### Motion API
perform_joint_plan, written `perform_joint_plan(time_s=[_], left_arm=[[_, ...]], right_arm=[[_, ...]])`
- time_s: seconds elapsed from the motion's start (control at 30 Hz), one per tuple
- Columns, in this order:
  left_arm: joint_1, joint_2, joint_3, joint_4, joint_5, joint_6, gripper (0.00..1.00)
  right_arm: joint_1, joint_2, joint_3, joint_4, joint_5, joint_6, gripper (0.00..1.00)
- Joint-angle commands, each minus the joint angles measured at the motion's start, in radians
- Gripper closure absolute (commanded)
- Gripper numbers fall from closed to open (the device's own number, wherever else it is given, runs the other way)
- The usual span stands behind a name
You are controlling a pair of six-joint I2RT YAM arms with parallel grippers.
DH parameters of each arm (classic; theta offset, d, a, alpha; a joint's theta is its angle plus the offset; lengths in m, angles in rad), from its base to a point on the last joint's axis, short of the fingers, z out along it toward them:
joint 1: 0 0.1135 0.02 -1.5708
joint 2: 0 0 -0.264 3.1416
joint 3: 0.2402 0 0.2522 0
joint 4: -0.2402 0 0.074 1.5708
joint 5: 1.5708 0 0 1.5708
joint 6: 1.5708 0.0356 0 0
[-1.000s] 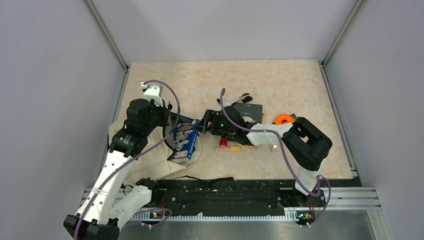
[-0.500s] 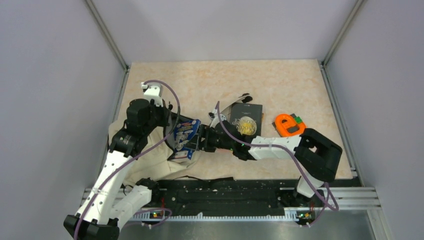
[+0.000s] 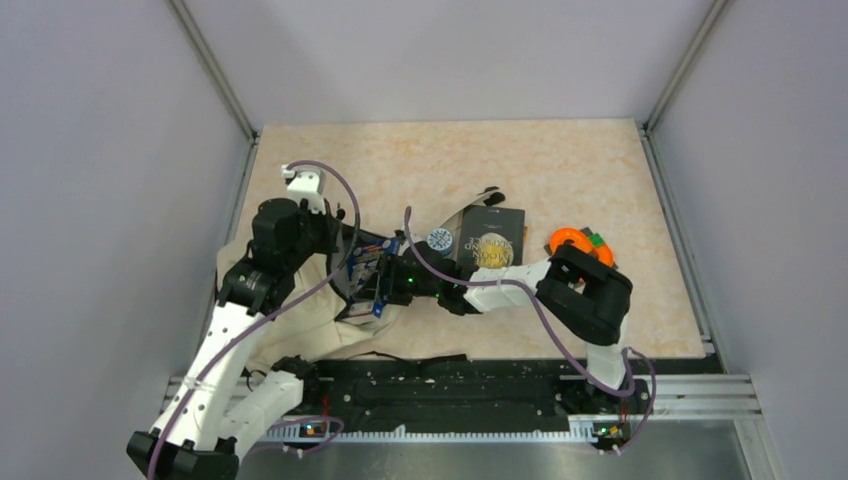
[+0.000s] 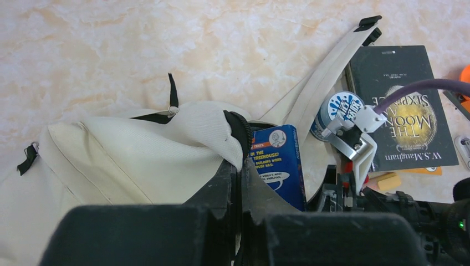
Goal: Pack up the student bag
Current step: Place the book in the student bag.
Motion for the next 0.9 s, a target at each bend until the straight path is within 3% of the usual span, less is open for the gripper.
perform_joint_plan(time_s=[0.0,0.2,0.37,0.53,0.87], left_arm=[[-0.001,-0.057,0.037,0.110,0.007,0.017,1.00],[0.001,-0.124,0.071,0.077,-0.055,0.052,1.00],[0.001,-0.127,0.129,0.017,-0.075,0.049,1.00],[0.001,-0.115,0.154,-0.035,-0.076,0.046,1.00],[0.001,-0.117,0.128,-0.002,-0.103,0.071,1.00]], right_arm=[[0.005,0.017,0.076,0.033,0.014,-0.030,0.58],[-0.008,-0.132,0.047,-0.019,0.130,-0.240,1.00],[-0.045,-0.147,0.046,-0.020,0.057,-0.260,1.00],[-0.091,-0.150,0.028,0.098,-0.055,-0.206,1.00],[-0.102,-0.050,0.172,0.185,-0.163,-0.148,1.00]])
